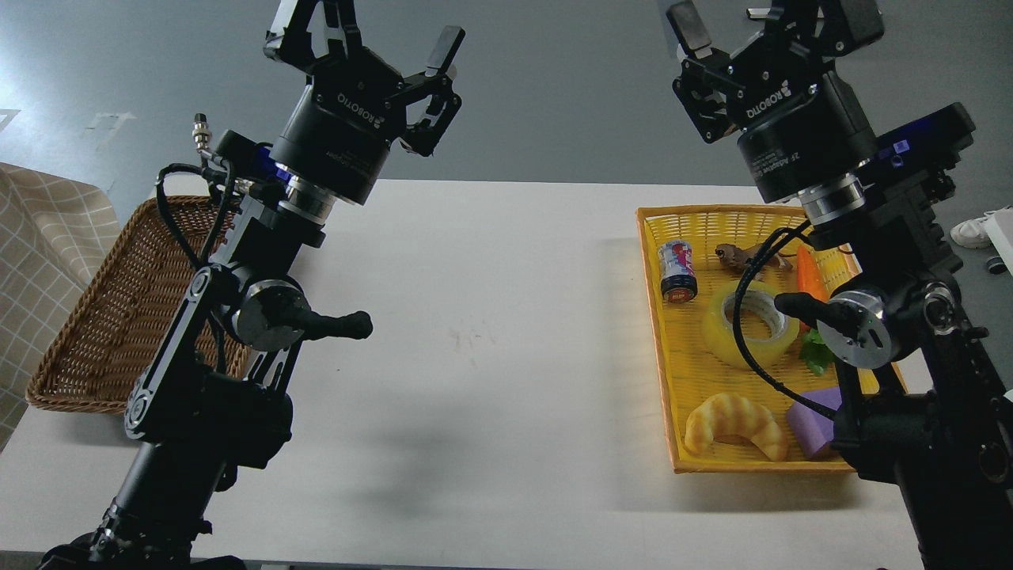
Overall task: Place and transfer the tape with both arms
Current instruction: 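Raise the right gripper and swing it away from the yellow tray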
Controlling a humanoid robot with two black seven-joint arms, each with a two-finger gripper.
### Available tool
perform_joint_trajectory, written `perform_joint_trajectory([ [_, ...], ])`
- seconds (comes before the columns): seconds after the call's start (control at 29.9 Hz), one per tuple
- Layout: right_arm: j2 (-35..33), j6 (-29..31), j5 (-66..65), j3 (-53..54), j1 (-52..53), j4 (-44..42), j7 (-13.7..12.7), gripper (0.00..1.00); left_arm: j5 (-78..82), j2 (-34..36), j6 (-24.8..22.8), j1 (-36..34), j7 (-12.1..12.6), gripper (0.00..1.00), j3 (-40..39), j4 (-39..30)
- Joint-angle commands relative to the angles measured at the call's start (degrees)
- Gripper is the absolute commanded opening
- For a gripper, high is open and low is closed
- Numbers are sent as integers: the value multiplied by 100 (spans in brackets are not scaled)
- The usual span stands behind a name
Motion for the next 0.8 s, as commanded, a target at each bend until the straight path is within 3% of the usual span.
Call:
perform_joint_trajectory([
  [0.0,0,-41,-8,-17,-71,21,2,100,-29,-18,31,12,-60,98,-30,-27],
  [0.77,0,-41,1,18,-177,161,-6,100,-47,-1,-21,267,-86,98,-91,-220],
])
